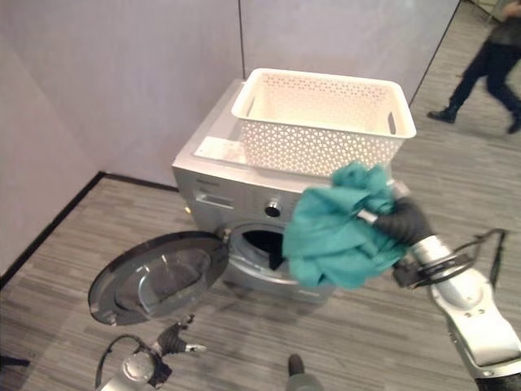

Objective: Grab the laundry basket,head to the washer,open it,put in the laundry and shut it.

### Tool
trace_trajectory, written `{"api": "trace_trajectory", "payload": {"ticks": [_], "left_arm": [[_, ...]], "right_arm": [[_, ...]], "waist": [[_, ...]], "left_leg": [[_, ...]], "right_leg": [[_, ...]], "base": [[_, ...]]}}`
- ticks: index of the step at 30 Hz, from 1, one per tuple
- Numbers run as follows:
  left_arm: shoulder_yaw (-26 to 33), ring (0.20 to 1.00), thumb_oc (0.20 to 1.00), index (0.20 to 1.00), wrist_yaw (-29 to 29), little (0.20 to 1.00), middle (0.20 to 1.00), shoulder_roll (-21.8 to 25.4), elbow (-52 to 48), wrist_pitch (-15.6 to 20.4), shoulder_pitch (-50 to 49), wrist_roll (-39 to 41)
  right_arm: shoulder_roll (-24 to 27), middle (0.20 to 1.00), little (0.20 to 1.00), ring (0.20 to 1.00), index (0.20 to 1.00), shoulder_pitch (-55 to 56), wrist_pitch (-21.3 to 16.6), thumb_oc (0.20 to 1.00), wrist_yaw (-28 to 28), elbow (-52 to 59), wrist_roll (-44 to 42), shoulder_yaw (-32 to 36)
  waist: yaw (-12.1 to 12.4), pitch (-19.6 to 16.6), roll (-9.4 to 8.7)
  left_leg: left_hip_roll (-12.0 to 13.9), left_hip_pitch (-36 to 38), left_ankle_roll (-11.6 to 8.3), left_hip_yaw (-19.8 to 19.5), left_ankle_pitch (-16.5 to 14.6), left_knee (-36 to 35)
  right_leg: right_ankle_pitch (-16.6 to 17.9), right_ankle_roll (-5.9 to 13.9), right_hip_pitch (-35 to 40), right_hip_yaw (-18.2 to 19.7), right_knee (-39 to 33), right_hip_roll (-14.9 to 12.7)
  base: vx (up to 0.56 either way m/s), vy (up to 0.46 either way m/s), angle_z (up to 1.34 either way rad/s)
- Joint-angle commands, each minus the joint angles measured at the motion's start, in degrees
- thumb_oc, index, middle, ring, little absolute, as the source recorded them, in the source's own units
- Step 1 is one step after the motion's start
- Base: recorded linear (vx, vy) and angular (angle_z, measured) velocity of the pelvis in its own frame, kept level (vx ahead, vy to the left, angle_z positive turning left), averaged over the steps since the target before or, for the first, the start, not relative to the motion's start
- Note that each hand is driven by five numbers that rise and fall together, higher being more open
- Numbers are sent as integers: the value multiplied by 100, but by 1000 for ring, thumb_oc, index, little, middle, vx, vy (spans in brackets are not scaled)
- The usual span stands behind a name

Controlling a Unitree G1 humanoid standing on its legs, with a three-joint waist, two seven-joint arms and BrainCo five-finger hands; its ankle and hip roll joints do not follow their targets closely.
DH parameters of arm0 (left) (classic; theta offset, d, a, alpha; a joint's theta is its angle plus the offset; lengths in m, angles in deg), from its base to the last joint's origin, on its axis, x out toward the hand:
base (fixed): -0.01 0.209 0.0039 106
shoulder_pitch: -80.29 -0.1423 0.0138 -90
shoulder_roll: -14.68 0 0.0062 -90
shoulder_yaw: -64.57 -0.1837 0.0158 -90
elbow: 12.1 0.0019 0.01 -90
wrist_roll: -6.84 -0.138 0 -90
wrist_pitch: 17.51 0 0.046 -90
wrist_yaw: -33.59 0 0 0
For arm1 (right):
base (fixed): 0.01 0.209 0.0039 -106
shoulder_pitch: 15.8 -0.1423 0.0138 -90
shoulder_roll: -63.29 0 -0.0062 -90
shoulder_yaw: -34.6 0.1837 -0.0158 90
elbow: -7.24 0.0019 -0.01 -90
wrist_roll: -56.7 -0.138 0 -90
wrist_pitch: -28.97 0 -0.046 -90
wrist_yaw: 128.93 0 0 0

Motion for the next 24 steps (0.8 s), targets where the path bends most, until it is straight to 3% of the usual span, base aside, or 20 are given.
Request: {"api": "trace_trajectory", "payload": {"ticks": [1,5,6,9,12,16,20,21,24], "left_arm": [[-167,1000,1000,1000,-169,1000,1000,462,-389,382,45,165],[-209,1000,1000,1000,-159,1000,1000,738,-1074,534,24,256],[-195,1000,1000,1000,-107,1000,1000,943,-1650,630,6,376],[-216,1000,1000,1000,-119,1000,1000,1109,-2178,710,7,479],[-664,1000,1000,1000,-282,1000,1000,1250,-2630,779,257,287],[-1034,1000,1000,1000,-306,1000,1000,1000,-2580,739,613,200],[-1638,1000,1000,1000,-273,1000,1000,419,-2315,679,1281,100],[-2003,1000,1000,1000,-172,1000,1000,46,-2076,674,1679,0],[-2258,1000,1000,1000,-61,1000,1000,-292,-1802,669,2023,-89]], "right_arm": [[45,200,200,200,200,-406,-114,200,359,-220,-398,-213],[-163,200,200,200,200,-463,-38,200,415,-554,-263,-741],[-402,200,200,200,200,-396,0,200,434,-823,-206,-961],[-581,200,200,200,200,-347,20,200,392,-995,-64,-1048],[-839,200,200,200,200,-439,3,200,273,-1158,128,-1144],[-982,200,200,200,200,-364,-33,200,124,-1119,225,-1017],[-1062,200,200,200,200,-505,-82,200,-163,-1059,286,-923],[-1099,200,200,200,200,-632,-142,200,-300,-1012,193,-910],[-1107,200,200,200,200,-750,-177,200,-417,-964,178,-931]], "waist": [[339,-218,-38],[470,-220,-64],[567,-210,-64],[625,-202,-47],[646,-193,19],[614,-160,78],[509,-20,173],[430,92,231],[352,187,278]], "left_leg": [[-54,-290,200,-887,-558,402],[-30,-363,147,-1034,-449,358],[-10,-392,108,-1151,-406,345],[2,-435,74,-1226,-360,327],[-3,-460,21,-1301,-295,246],[-13,-472,-8,-1374,-224,168],[-44,-578,-31,-1442,-132,109],[-50,-651,-39,-1437,-89,91],[-51,-732,-50,-1416,-45,77]], "right_leg": [[-223,459,-96,-246,520,-563],[-260,426,-38,-404,471,-584],[-314,412,40,-537,433,-589],[-342,410,78,-633,383,-599],[-398,410,158,-751,276,-613],[-435,397,199,-809,254,-625],[-442,374,106,-783,277,-625],[-426,365,3,-743,281,-626],[-406,362,-105,-697,285,-627]], "base": [[20,-76,3],[-4,-74,27],[8,-86,45],[-1,-72,27],[7,-46,28],[-10,-24,4],[-65,-10,18],[-109,1,21],[-82,-3,3]]}}
